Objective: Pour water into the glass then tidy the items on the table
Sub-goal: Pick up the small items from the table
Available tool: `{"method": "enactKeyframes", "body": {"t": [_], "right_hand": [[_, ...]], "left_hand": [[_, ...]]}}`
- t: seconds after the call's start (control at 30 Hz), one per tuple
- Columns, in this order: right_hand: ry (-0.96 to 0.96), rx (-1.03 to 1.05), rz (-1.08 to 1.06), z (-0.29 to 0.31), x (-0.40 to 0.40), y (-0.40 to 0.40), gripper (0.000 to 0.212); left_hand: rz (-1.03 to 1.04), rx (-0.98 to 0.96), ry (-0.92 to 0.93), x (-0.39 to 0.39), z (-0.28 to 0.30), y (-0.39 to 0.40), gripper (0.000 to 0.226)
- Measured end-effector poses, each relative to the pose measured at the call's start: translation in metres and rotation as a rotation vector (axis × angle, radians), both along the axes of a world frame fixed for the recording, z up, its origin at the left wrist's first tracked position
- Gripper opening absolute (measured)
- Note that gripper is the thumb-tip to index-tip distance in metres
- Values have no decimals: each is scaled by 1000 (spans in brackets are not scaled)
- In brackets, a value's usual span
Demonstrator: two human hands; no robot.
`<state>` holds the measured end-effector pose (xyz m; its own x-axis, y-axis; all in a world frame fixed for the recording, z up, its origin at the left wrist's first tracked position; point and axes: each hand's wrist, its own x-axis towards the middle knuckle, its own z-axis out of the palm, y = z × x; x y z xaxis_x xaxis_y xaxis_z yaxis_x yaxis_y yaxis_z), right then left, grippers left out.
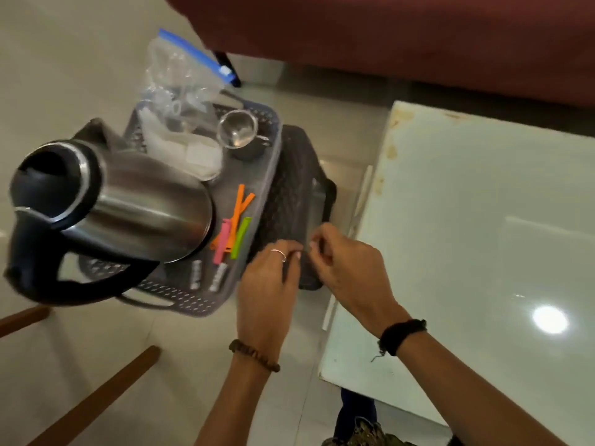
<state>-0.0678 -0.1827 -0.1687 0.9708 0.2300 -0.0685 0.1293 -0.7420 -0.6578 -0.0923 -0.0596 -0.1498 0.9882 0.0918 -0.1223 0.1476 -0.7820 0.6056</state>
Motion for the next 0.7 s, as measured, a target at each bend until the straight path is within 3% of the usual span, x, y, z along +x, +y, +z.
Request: {"method": "enactKeyframes", "body": {"t": [0.2, 0.5, 0.7], "right_hand": [[170, -122, -295, -13, -57, -169, 17], [102, -127, -887, -1, -195, -437, 12], [14, -130, -1215, 12, -289, -573, 7]], "left_hand": [[-291, -39, 159, -15, -14, -165, 12], [-827, -101, 165, -101, -3, -468, 12], [-1132, -106, 150, -168, 5, -629, 16]]}}
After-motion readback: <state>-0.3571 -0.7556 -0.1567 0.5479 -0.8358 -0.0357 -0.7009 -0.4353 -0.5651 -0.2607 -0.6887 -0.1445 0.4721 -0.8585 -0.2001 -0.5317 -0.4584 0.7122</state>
